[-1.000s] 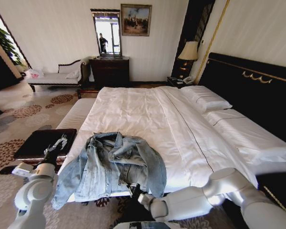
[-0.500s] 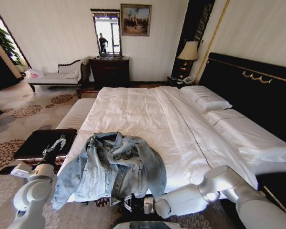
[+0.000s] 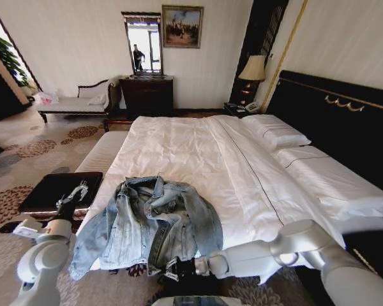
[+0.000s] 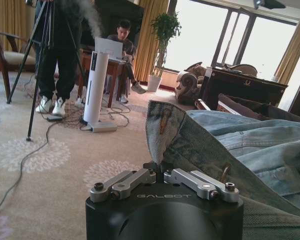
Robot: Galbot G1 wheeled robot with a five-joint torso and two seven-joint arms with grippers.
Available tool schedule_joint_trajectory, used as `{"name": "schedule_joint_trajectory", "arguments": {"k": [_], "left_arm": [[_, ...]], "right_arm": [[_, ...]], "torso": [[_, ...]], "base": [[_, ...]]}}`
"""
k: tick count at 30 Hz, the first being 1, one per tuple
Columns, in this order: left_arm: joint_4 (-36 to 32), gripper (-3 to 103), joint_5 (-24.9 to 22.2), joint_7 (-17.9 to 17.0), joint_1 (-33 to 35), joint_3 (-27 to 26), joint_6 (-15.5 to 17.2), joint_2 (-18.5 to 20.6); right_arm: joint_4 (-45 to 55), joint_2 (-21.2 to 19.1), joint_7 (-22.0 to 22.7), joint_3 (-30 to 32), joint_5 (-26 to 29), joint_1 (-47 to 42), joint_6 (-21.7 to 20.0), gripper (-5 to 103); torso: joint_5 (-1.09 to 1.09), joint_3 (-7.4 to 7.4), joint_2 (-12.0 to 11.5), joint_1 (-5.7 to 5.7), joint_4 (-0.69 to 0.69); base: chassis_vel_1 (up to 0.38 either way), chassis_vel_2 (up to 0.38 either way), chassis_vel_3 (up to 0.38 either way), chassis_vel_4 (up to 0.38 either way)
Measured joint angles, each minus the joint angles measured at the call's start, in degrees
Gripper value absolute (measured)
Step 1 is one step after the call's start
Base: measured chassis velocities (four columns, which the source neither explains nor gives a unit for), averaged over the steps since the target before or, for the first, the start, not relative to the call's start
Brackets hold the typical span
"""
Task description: Pick up the clothes from the bed and hang them on the clothes hanger.
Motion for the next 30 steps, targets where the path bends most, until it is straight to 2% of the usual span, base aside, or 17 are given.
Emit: {"name": "schedule_joint_trajectory", "arguments": {"k": [4, 9, 10, 11, 15, 17, 18, 19, 20, 23, 24, 25, 26, 28, 29, 30], "left_arm": [[-0.6, 100, 0.3, -0.1, -0.1, 0.4, 0.2, -0.2], [-0.9, 100, 0.5, -0.2, 0.0, 0.6, 0.3, -0.3], [-1.0, 100, 0.5, -0.2, 0.0, 0.7, 0.4, -0.3], [-1.0, 100, 0.5, -0.2, 0.0, 0.7, 0.4, -0.3], [-1.5, 100, 0.6, -0.3, 0.2, 0.7, 0.5, -0.2], [-1.5, 100, 0.6, -0.3, 0.2, 0.7, 0.5, -0.1], [-1.6, 100, 0.6, -0.3, 0.3, 0.6, 0.5, 0.0], [-1.7, 100, 0.6, -0.4, 0.3, 0.5, 0.5, 0.2], [-1.7, 100, 0.6, -0.4, 0.3, 0.5, 0.5, 0.2], [-2.1, 100, 0.5, -0.5, 0.5, 0.5, 0.6, 0.4], [-2.1, 100, 0.5, -0.5, 0.5, 0.5, 0.6, 0.4], [-2.2, 100, 0.5, -0.5, 0.6, 0.5, 0.6, 0.4], [-2.5, 100, 0.5, -0.6, 0.6, 0.5, 0.7, 0.4], [-3.0, 100, 0.5, -0.9, 0.9, 0.8, 0.9, 0.3], [-3.5, 100, 0.5, -1.1, 1.1, 1.1, 1.0, 0.1], [-3.5, 100, 0.5, -1.1, 1.1, 1.1, 1.0, 0.1]], "right_arm": [[2.3, -2.8, -1.9, 1.3, 2.0, 0.2, 1.7, 3], [4.0, -4.8, -1.9, 2.2, 2.1, -0.4, 2.6, 1], [4.2, -5.1, -1.8, 2.4, 2.1, -0.5, 2.7, 7], [4.2, -5.1, -1.8, 2.4, 2.1, -0.5, 2.7, 7], [5.6, -6.7, -3.4, 4.1, 2.4, 0.5, 3.5, 28], [5.9, -7.0, -4.2, 4.4, 2.7, 0.8, 3.5, 28], [6.4, -7.6, -7.5, 5.1, 4.0, 1.8, 3.6, 33], [7.1, -8.8, -13.5, 6.6, 6.9, 3.2, 3.6, 39], [7.1, -8.8, -13.5, 6.6, 6.9, 3.2, 3.6, 39], [7.7, -11.1, -21.0, 13.3, 13.8, 4.7, 3.6, 56], [7.7, -11.1, -21.0, 13.3, 13.8, 4.7, 3.6, 56], [7.7, -11.3, -21.1, 15.9, 15.0, 4.7, 3.6, 61], [7.6, -11.4, -19.5, 19.8, 16.4, 4.4, 3.3, 61], [7.9, -11.1, -14.1, 25.2, 18.5, 3.2, 0.9, 72], [8.7, -10.3, -7.1, 29.5, 19.8, 2.0, -2.0, 78], [8.7, -10.3, -7.1, 29.5, 19.8, 2.0, -2.0, 78]], "torso": [[0.01, 0.00, 0.0, 0.00, -0.01], [0.00, 0.00, 0.0, 0.00, 0.00], [0.00, 0.00, 0.0, 0.00, 0.00], [0.00, 0.00, 0.0, 0.00, 0.00], [0.01, 0.00, 0.0, 0.00, 0.00], [0.01, 0.00, 0.0, 0.00, 0.00], [0.00, 0.00, 0.0, 0.00, 0.00], [0.00, 0.00, 0.0, 0.00, 0.01], [0.00, 0.00, 0.0, 0.00, 0.01], [-0.02, 0.00, 0.0, 0.00, -0.01], [-0.02, 0.00, 0.0, 0.00, -0.01], [0.00, 0.00, 0.0, 0.00, -0.01], [0.00, 0.00, 0.0, 0.00, 0.00], [-0.01, 0.00, 0.0, 0.00, 0.01], [-0.01, 0.00, 0.0, 0.00, 0.00], [-0.01, 0.00, 0.0, 0.00, 0.00]], "base": [[0.000, 0.000, 0.000, 0.000], [0.000, 0.000, 0.000, 0.000], [0.000, 0.000, 0.000, 0.000], [0.000, 0.000, 0.000, 0.000], [0.000, 0.000, 0.000, 0.000], [0.000, 0.000, 0.000, 0.000], [0.000, 0.000, 0.000, 0.000], [0.000, 0.000, 0.000, 0.000], [0.000, 0.000, 0.000, 0.000], [0.000, 0.000, 0.000, 0.000], [0.000, 0.000, 0.000, 0.000], [0.000, 0.000, 0.000, 0.000], [0.000, 0.000, 0.000, 0.000], [0.000, 0.000, 0.000, 0.000], [0.000, 0.000, 0.000, 0.000], [0.000, 0.000, 0.000, 0.000]]}}
